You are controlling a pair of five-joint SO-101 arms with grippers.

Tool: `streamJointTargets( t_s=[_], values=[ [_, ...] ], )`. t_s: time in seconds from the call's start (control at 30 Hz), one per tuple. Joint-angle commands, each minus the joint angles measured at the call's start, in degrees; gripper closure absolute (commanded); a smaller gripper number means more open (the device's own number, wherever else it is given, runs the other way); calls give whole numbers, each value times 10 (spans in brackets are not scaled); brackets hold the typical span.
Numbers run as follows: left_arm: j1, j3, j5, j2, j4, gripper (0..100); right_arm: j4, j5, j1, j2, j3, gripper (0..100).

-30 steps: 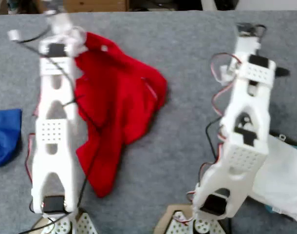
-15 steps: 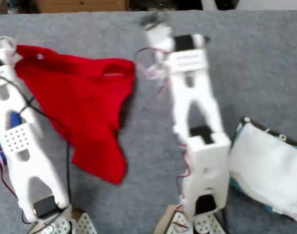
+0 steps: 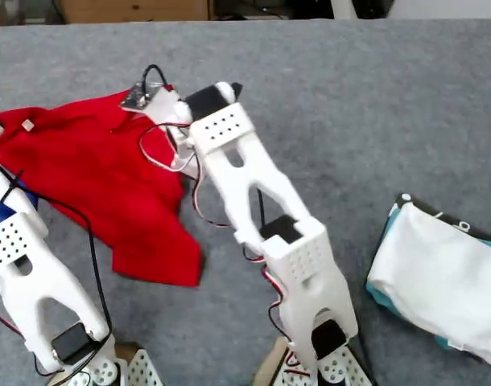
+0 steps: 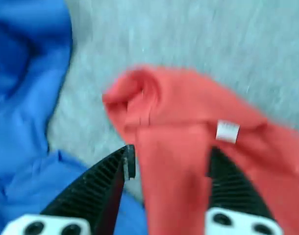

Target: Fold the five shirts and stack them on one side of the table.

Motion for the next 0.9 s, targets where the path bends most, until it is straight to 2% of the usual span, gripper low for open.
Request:
streamJointTargets(
  t_s=[0.0, 0.1, 0.33, 0.5, 0.6, 0.7, 0.77, 0.87],
  values=[
    [8, -52, -16, -13, 56, 709, 2, 2, -16, 17, -87, 309],
    [11, -76, -26, -14, 104, 713, -2, 11, -42, 47, -150, 309],
    [-22, -69, -19, -8, 106, 749, -40, 25, -102, 156, -248, 309],
    [-18, -74, 13, 41, 88, 747, -40, 20, -89, 233, -285, 309],
    [-21, -74, 16, 70, 46, 748, -42, 2, -71, 267, -301, 309],
    [-24, -74, 16, 80, 38, 750, -42, -3, -65, 296, -307, 318],
    [-21, -74, 16, 80, 37, 750, -32, -3, -65, 309, -307, 378],
    [-21, -74, 16, 80, 36, 750, -23, -3, -64, 307, -311, 572]
  ],
)
